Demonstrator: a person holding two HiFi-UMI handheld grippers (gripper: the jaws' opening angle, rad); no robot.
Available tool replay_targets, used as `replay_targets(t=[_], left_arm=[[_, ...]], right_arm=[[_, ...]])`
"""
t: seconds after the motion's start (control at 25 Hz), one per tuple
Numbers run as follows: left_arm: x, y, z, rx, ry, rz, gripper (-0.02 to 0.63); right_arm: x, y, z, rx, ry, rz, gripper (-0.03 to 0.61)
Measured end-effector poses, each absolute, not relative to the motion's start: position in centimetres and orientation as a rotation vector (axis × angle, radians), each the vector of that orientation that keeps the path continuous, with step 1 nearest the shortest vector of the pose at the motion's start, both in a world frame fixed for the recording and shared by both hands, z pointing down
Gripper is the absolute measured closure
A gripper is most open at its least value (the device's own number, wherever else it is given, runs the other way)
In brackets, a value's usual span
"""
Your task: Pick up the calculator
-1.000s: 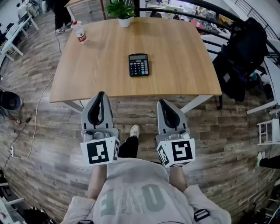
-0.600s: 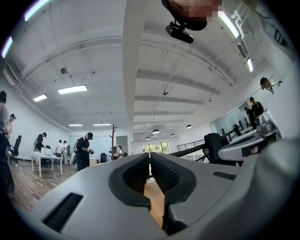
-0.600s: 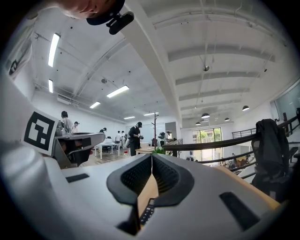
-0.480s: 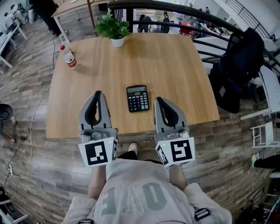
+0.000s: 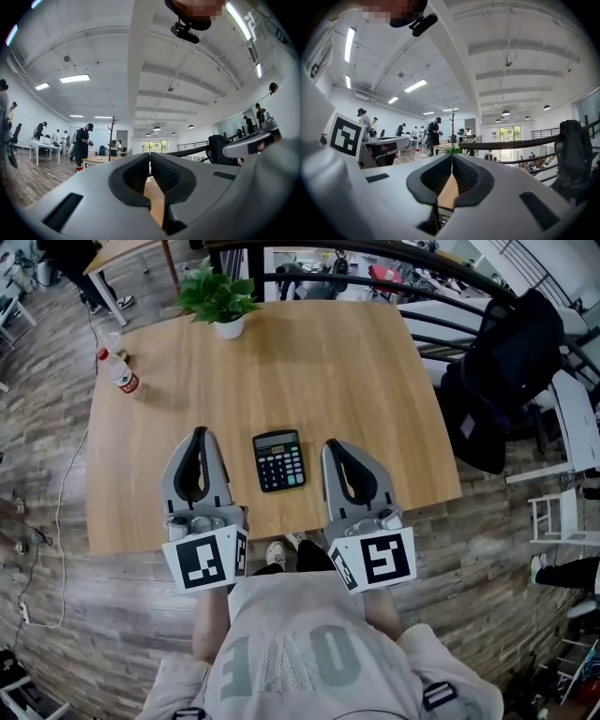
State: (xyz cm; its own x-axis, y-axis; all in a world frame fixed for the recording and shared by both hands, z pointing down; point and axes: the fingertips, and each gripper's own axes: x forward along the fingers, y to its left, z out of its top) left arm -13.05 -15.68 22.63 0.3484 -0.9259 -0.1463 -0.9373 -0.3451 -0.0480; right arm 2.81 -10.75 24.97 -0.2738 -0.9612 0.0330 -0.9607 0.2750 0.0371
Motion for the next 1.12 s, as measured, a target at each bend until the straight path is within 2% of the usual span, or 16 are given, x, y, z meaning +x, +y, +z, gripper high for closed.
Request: replay_targets(t=[0.68,1.12], left_arm=[[-7.2,-19.1,23.6,-2.419,1.811,0.077,0.598],[-8.9,-20.3,20.9,-2.361,1.797,0.113,0.598]], right_arm=[[7.4,-16.6,26.7,1.681,-2.631,0.068,0.558],[5.5,-18.9,25.7,1.689,-2.673,0.085,0.558]])
